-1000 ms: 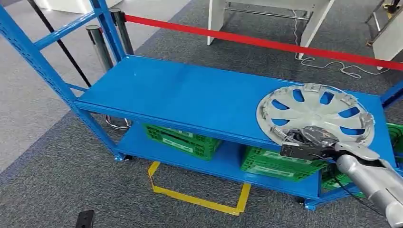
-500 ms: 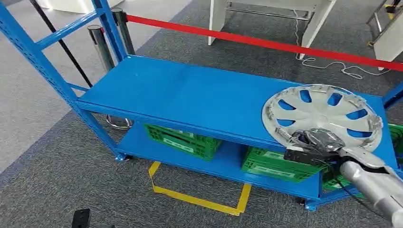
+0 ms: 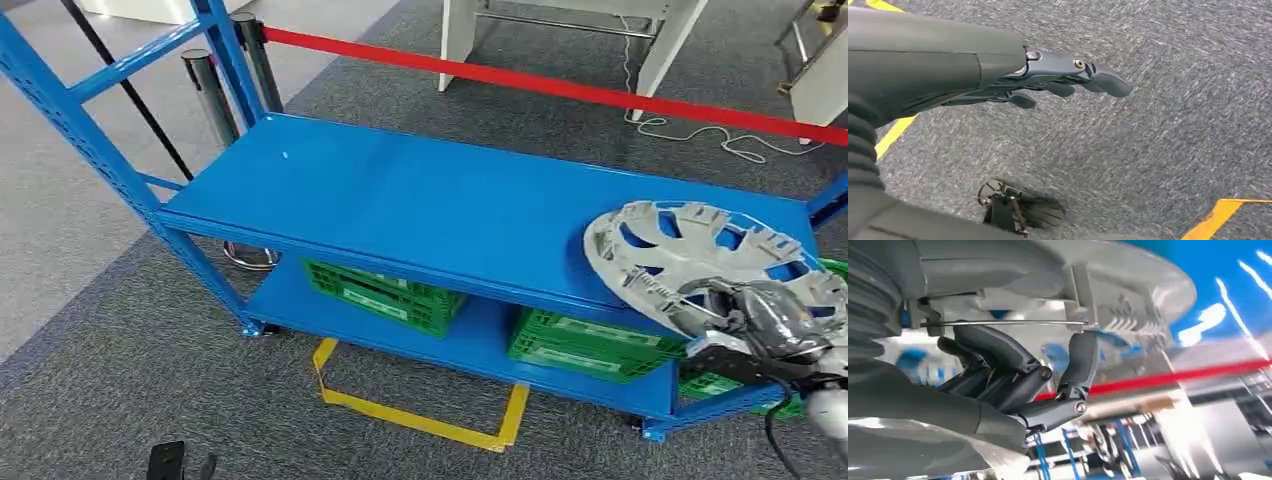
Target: Take the parts from the cabinet and place them on the table.
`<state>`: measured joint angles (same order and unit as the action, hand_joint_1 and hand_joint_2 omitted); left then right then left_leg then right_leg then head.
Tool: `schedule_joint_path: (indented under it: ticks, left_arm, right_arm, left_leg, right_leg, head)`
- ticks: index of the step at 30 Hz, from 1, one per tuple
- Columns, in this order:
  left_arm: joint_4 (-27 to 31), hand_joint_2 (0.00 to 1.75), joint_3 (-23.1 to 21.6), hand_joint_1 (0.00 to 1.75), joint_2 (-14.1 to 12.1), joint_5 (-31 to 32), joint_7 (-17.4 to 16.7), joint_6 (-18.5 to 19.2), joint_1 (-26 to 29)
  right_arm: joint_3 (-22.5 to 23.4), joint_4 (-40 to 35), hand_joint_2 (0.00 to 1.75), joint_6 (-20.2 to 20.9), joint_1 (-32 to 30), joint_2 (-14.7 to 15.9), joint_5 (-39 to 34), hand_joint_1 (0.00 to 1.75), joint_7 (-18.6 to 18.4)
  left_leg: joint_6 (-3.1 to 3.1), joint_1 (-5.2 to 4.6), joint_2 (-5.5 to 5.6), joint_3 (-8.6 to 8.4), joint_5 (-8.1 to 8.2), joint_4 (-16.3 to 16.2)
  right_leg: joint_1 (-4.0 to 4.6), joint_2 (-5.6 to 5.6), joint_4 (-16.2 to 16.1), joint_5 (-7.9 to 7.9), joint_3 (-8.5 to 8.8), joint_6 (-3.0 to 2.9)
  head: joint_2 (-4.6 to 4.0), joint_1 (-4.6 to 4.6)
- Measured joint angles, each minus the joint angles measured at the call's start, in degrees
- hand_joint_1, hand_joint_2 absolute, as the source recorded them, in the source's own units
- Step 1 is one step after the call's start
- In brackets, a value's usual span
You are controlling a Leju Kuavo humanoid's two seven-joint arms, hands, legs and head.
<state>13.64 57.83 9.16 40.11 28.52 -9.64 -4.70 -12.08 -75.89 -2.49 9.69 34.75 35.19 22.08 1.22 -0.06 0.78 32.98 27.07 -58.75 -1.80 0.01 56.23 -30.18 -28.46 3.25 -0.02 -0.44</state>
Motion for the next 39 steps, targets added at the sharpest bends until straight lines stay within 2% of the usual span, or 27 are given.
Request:
schedule_joint_path:
  ticks: [7, 17, 18, 22, 29, 30, 39]
  left_arm:
    - [0.0, 0.00, 0.0, 0.00, 0.1, 0.0, -0.1, -0.2, -0.1]
    - [0.0, 0.00, 0.0, 0.00, 0.4, 0.2, -0.1, -0.2, -0.2]
    - [0.0, 1.75, 0.0, 0.00, 0.4, 0.5, -0.1, -0.2, -0.2]
    - [0.0, 1.75, 0.0, 0.00, 0.5, 0.6, -0.1, -0.2, -0.3]
    - [0.0, 1.75, 0.0, 0.00, 0.6, 0.6, -0.6, -1.8, -0.2]
    - [0.0, 1.75, 0.0, 0.00, 0.6, 0.7, -0.6, -1.8, -0.2]
    - [0.0, 1.75, 0.0, 0.00, 1.0, 0.7, -0.9, -1.3, -0.2]
  right_arm:
    - [4.9, -6.9, 1.75, 0.6, -2.1, 1.2, -0.2, 1.75, 0.2]
    - [6.8, -9.4, 1.75, 0.8, -3.1, 1.5, -0.2, 1.75, 0.3]
    - [7.0, -9.6, 1.75, 1.2, -3.1, 1.6, -0.6, 1.75, 0.5]
    - [7.9, -11.7, 1.75, 3.4, -3.6, 1.9, -2.0, 1.75, 0.9]
    - [8.8, -15.6, 1.75, 4.2, -4.6, 2.7, -1.8, 1.75, 0.9]
    - [8.9, -16.0, 1.75, 4.2, -4.8, 2.8, -1.7, 0.00, 0.7]
    - [9.9, -18.7, 1.75, 0.2, -7.1, 2.8, 1.0, 0.00, 0.1]
  left_leg:
    - [0.01, 0.00, -0.03, -0.02, -0.01, 0.0]
    - [0.01, 0.00, -0.06, -0.02, -0.01, 0.0]
    - [0.01, 0.00, -0.06, -0.02, -0.01, 0.0]
    - [0.00, 0.00, -0.06, -0.02, -0.01, 0.0]
    - [0.00, 0.00, -0.06, -0.02, -0.01, 0.0]
    - [0.00, 0.00, -0.06, -0.02, -0.01, 0.0]
    - [0.00, 0.00, -0.06, -0.02, 0.00, 0.0]
  right_leg:
    - [0.00, 0.04, 0.0, 0.01, -0.02, 0.00]
    - [-0.01, 0.07, 0.0, 0.01, -0.02, 0.00]
    - [-0.01, 0.07, 0.0, 0.01, -0.03, 0.00]
    - [-0.01, 0.07, 0.0, 0.01, -0.02, 0.00]
    - [-0.01, 0.07, 0.0, 0.01, -0.04, 0.00]
    - [-0.01, 0.07, 0.0, 0.01, -0.03, 0.00]
    - [-0.01, 0.07, 0.0, 0.01, -0.02, 0.00]
  head:
    - [0.00, 0.04]
    - [0.00, 0.02]
    - [0.00, -0.02]
    - [0.00, 0.00]
    - [0.00, 0.00]
    - [0.00, 0.00]
    - [0.00, -0.02]
